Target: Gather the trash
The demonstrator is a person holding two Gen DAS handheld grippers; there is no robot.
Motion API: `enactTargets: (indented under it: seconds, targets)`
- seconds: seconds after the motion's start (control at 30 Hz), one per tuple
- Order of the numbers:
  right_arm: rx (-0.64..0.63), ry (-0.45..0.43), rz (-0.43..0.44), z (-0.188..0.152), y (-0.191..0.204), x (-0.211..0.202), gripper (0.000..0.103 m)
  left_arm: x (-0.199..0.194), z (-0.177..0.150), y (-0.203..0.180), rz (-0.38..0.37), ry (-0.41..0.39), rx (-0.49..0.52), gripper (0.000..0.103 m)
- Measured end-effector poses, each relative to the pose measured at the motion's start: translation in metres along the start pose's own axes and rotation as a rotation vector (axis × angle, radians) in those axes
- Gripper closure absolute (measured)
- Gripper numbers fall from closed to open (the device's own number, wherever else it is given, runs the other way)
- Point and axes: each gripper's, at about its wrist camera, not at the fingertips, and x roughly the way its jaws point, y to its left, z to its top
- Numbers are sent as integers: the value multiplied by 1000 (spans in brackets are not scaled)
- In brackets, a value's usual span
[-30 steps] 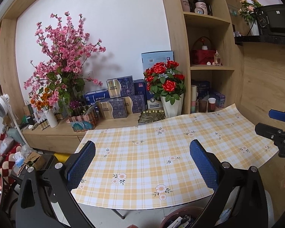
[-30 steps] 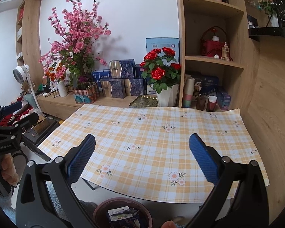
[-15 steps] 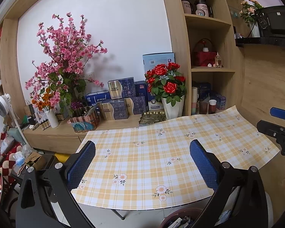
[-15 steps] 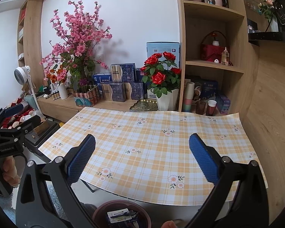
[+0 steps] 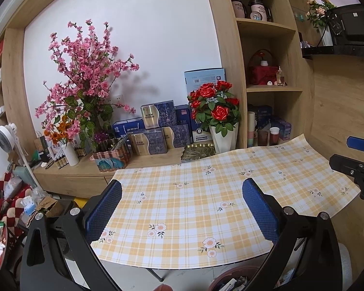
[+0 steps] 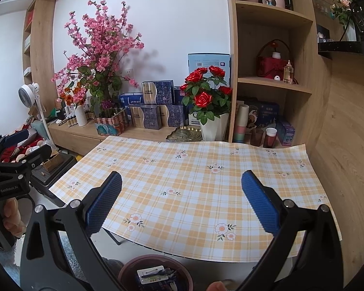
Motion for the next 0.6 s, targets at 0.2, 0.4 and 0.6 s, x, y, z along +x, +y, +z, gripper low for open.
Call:
enactTargets:
  seconds: [0.2, 0.4, 0.6]
  targets:
    - [0, 0, 1, 0, 0, 0, 6, 0, -1, 0, -1, 3, 0, 6]
    - [1, 5, 6, -3, 2, 0, 6, 2, -3, 0, -3, 15, -7, 6]
    - [0, 7, 7, -3, 3, 0, 6, 3, -4, 1, -3, 16, -9, 6]
